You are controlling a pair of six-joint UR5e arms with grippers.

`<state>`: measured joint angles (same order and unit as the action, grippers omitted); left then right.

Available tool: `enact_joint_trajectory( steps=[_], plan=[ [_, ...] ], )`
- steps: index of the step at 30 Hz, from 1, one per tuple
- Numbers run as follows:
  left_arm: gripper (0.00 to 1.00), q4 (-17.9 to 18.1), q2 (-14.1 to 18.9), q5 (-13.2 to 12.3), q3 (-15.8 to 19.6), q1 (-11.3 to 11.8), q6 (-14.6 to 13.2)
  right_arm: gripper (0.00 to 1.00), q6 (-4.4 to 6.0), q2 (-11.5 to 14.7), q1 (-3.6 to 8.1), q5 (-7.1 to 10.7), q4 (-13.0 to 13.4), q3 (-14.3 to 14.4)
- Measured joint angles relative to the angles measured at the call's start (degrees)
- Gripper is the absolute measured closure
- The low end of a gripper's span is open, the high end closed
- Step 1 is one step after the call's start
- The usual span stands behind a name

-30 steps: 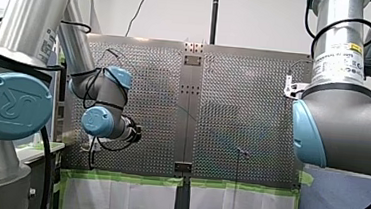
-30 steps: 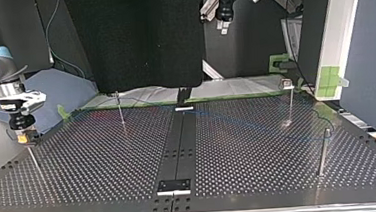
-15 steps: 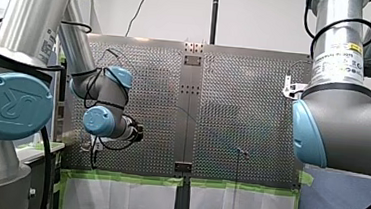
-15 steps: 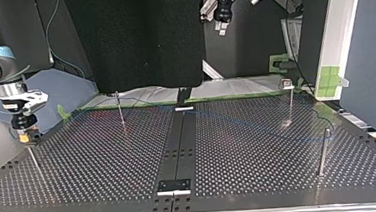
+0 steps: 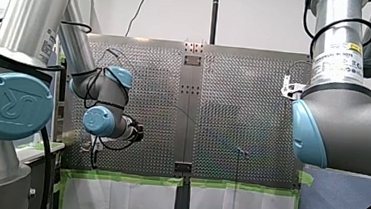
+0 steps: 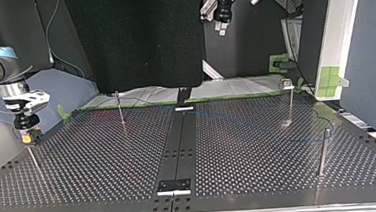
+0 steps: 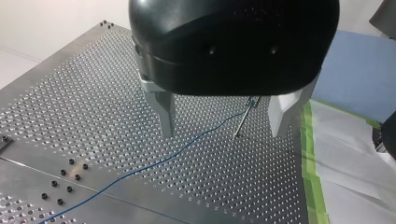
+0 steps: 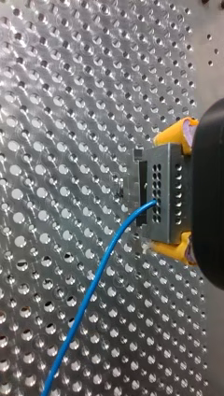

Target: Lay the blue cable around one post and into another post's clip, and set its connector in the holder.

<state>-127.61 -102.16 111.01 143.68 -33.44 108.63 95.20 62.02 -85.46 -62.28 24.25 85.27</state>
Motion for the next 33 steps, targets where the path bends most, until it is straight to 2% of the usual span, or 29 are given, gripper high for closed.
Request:
enact_joint_trajectory(
  steps=[5,8,15,23,33],
  plan=[
    [0.0,0.01,0.01,-0.03,0.0,0.07,0.0,1.0,1.65,0.0,0.0,0.14,2.09,-0.01],
    [0.0,0.13,0.0,-0.04,-0.06,0.15,0.0,1.0,2.19,-0.02,0.04,0.13,2.91,0.0],
    [0.0,0.0,0.0,-0.05,-0.16,0.19,0.0,1.0,2.72,-0.11,-0.04,-0.16,3.09,0.01],
    [0.0,0.0,0.0,-0.05,-0.18,0.2,0.0,1.0,3.18,-0.46,-0.14,-0.98,2.01,0.03],
    [0.0,-0.02,0.01,-0.07,-0.18,0.21,0.0,1.0,3.25,-0.65,-0.13,-0.99,1.49,-0.16]
  ],
)
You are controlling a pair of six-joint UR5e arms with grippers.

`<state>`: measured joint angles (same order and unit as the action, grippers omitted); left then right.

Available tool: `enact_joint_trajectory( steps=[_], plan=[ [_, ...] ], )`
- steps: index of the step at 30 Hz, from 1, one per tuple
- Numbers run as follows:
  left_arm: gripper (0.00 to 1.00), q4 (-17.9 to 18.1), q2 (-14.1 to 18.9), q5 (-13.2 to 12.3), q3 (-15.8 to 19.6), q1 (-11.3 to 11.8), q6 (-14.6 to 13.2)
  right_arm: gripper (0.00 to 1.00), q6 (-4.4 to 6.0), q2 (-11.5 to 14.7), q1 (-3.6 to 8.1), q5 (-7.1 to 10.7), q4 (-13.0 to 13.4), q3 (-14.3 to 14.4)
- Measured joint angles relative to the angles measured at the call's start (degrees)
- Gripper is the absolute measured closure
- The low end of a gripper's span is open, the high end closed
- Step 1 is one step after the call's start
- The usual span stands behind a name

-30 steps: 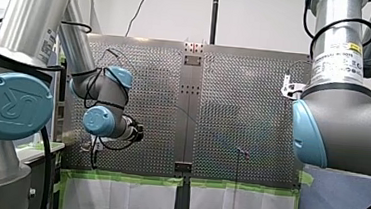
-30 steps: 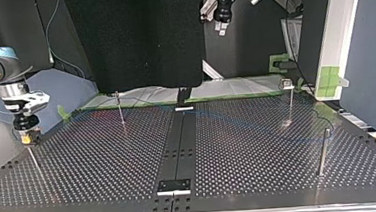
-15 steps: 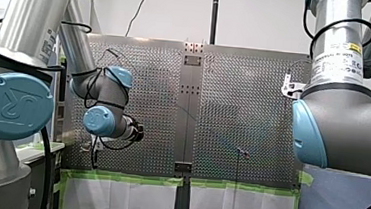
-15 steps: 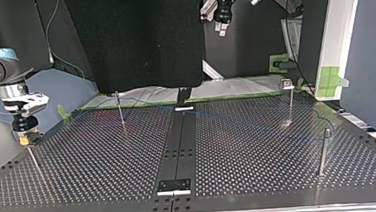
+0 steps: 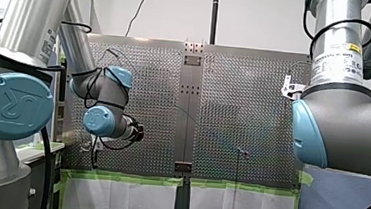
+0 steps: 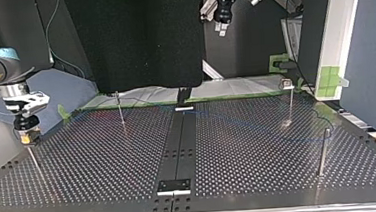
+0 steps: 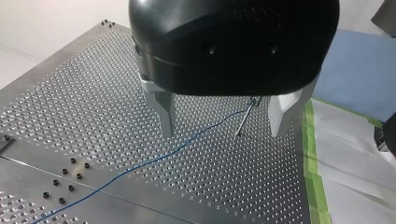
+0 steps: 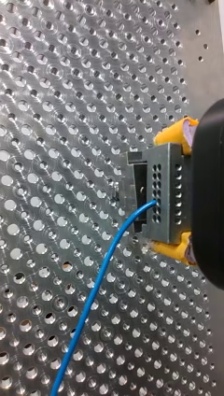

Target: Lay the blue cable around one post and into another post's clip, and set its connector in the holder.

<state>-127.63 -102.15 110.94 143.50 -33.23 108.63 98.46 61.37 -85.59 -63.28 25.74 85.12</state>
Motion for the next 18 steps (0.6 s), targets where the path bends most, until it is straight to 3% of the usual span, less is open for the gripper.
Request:
enact_joint_trajectory(
  steps=[18],
  plan=[
    [0.0,0.09,-0.01,-0.36,-0.05,0.02,0.09,1.0,-1.07,-0.39,0.24,1.55,-1.42,-1.61]
  ],
)
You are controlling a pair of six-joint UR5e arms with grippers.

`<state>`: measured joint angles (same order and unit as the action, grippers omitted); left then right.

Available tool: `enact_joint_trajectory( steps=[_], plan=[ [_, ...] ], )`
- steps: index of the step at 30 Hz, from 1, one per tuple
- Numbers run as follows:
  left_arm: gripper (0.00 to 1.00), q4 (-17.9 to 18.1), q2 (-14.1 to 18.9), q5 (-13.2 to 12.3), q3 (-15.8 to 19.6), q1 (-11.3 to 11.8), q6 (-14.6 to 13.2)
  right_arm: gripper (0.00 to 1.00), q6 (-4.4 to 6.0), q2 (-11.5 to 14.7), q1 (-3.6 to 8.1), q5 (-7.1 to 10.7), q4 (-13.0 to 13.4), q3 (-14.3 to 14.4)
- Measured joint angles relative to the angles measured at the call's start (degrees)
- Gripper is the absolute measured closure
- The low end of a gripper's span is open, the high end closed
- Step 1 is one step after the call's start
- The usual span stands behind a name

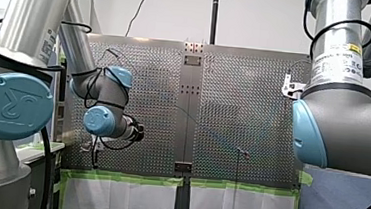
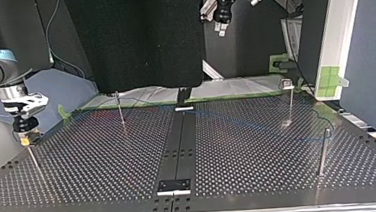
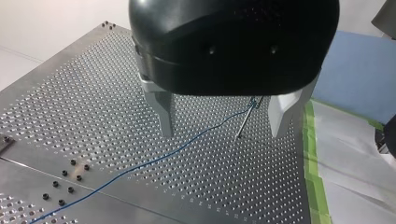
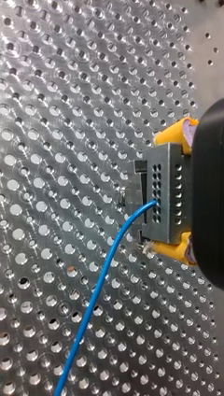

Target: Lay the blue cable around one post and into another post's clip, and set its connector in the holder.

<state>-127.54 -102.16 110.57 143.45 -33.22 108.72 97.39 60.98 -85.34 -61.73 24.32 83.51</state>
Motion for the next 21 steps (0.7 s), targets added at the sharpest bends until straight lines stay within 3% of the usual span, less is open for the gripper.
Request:
enact_joint_trajectory(
  steps=[11,21],
  plan=[
    [0.0,-0.07,0.0,-0.07,-0.19,0.0,0.07,1.0,-1.12,-0.6,0.15,0.96,-0.5,-0.39],
    [0.0,-0.09,0.0,-0.1,-0.21,0.0,0.09,1.0,-1.52,-0.68,0.16,1.41,-0.98,-0.98]
  ],
)
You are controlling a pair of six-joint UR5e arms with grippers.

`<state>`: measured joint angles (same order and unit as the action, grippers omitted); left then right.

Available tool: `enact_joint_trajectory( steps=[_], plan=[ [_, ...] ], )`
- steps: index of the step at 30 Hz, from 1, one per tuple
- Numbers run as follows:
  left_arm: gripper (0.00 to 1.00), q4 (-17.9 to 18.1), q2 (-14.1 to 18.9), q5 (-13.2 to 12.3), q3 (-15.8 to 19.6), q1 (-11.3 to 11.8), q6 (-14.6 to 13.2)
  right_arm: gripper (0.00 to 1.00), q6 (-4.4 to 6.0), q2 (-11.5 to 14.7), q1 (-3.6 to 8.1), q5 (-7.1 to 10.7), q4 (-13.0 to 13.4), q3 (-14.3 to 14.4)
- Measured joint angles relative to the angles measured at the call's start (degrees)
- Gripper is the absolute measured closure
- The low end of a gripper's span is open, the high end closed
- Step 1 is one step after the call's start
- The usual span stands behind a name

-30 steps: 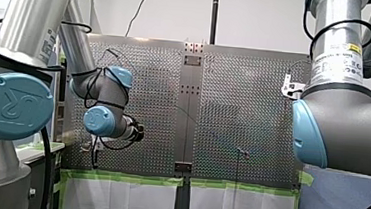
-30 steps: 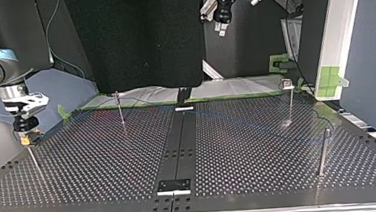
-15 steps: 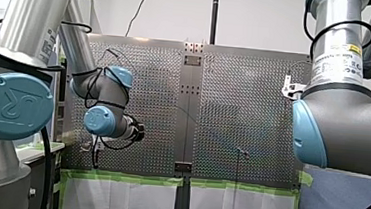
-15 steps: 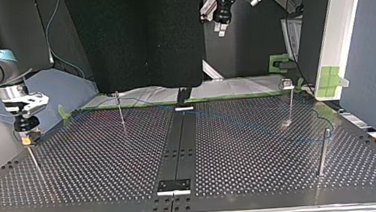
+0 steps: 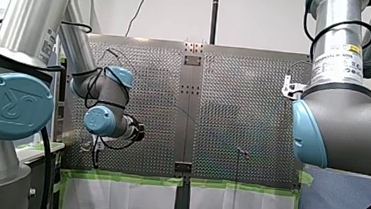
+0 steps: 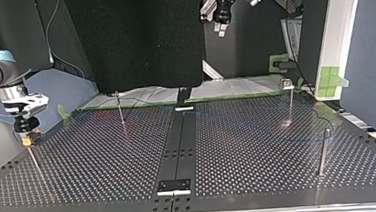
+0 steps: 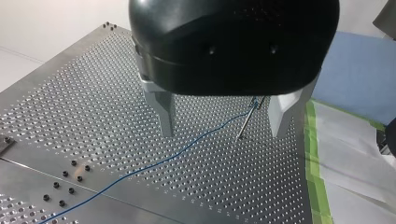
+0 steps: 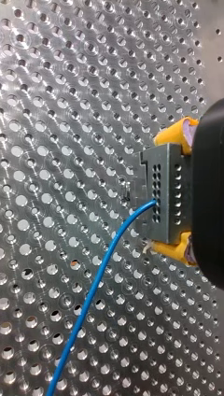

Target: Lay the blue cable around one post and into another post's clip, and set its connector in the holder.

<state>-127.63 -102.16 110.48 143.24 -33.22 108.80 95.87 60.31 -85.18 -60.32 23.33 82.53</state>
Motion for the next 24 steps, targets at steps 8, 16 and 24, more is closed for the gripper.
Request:
enact_joint_trajectory(
  steps=[8,16,24],
  plan=[
    [0.0,0.0,0.0,-0.02,0.0,-0.01,0.05,1.0,-0.06,-0.07,0.07,0.42,-0.05,-0.15],
    [0.0,0.02,0.0,0.02,0.0,0.0,0.08,1.0,-0.75,-0.08,0.18,0.53,-0.25,-0.22],
    [0.0,0.04,0.0,0.02,0.0,-0.01,0.09,1.0,-1.77,-0.08,0.26,0.56,-0.4,-0.22]
  ],
)
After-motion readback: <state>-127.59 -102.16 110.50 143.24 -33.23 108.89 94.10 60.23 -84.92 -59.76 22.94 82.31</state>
